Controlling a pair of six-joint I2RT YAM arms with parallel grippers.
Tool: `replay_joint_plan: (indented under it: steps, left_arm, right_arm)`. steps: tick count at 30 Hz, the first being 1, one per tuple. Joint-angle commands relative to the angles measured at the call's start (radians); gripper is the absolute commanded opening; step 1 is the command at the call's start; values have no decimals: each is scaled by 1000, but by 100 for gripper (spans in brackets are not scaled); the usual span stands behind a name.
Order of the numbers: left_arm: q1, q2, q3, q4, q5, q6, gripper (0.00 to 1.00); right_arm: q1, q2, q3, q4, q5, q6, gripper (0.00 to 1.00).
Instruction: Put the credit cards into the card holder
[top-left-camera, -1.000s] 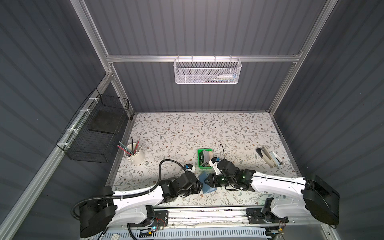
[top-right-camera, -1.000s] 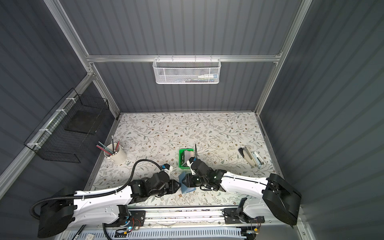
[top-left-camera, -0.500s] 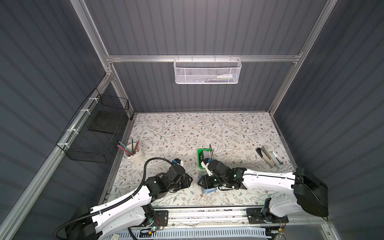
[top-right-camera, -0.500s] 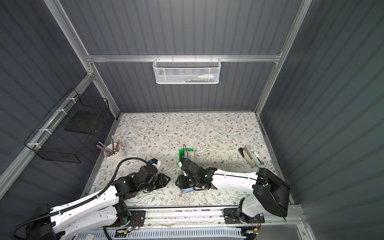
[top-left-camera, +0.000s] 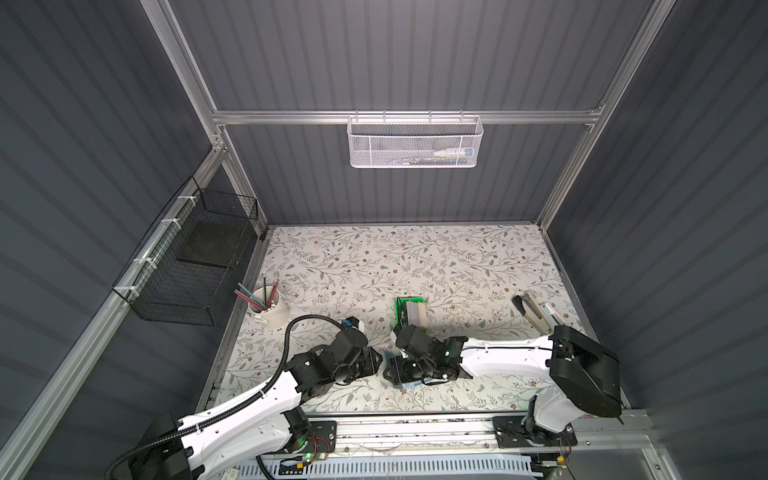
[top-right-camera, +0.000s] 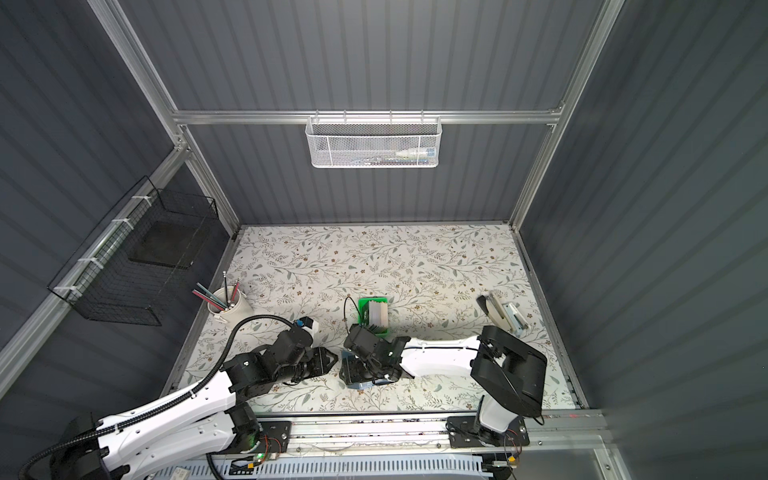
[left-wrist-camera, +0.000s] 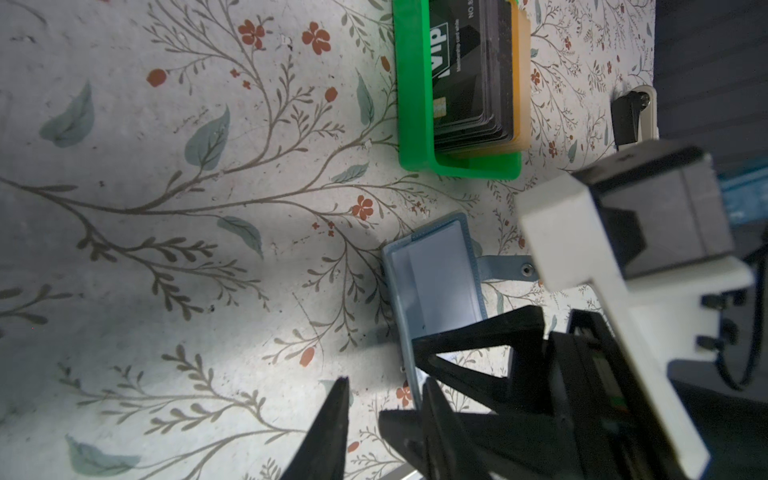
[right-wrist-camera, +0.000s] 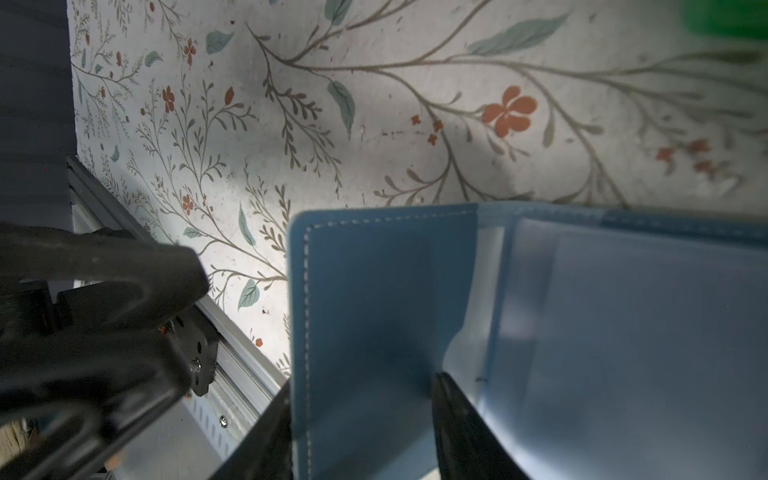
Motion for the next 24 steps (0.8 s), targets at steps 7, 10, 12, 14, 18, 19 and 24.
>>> replay_joint_plan:
  steps: [7, 10, 12, 14, 18, 19, 24]
  left_arm:
    - [3, 70, -12, 50, 23, 42, 32]
    - [3, 81, -30, 73, 28, 37, 32]
    - [3, 91, -45, 96, 36, 29, 31]
    - [3, 106, -60, 135, 43, 24, 30]
    - [4, 171, -69, 206, 71, 22, 28]
    - [3, 188, -69, 215, 76, 22, 27]
    - [3, 241, -77, 238, 68, 26, 25]
  right_arm:
    - [14, 92, 69, -28, 0, 12, 67]
    - [15, 90, 63, -19, 2, 16, 67]
    - [16, 81, 59, -18, 4, 13, 68]
    - [16, 76, 56, -16, 3, 9, 68]
    - [16, 72, 44, 14, -22, 9, 73]
    - [16, 71, 40, 24, -28, 9, 75]
    - [15, 11, -5, 41, -6, 19, 86]
